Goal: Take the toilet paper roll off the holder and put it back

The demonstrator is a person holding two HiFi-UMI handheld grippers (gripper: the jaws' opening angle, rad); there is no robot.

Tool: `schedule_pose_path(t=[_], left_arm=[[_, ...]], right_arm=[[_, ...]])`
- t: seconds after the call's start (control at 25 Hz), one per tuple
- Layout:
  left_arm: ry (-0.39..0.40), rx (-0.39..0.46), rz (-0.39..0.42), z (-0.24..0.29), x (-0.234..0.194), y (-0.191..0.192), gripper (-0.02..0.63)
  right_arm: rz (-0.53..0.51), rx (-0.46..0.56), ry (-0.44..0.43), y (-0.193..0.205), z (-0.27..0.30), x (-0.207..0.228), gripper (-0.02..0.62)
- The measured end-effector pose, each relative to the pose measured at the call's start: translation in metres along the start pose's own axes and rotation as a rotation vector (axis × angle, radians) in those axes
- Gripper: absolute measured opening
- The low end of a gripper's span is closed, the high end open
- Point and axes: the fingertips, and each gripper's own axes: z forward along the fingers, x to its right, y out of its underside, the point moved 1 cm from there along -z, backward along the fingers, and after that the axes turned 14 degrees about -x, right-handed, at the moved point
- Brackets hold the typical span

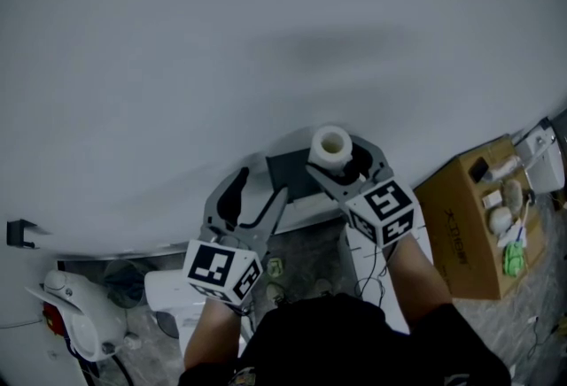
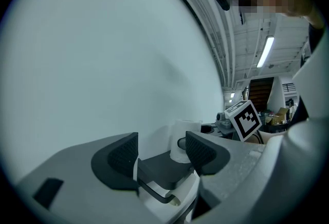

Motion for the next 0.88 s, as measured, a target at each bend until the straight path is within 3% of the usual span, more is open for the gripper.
schedule_pose_path(t=[0.2, 0.64, 0.88], left_arm=[[-0.011, 0.001, -0.004, -0.006, -0.011, -0.002, 0.272], [-0.07, -0.003, -0.004, -0.002, 0.007, -0.006, 0.272], [-0.126, -0.01, -0.027, -0.006, 0.017, -0.002, 0.27]], right_arm=[[0.005, 0.003, -0.003, -0.006, 0.009, -0.006, 0.313], [0.004, 0.087, -0.055, -0.017, -0.016, 0.0, 0.31], [-0.001, 0.137, -0.139, -0.02, -0.027, -0.006, 0.31]])
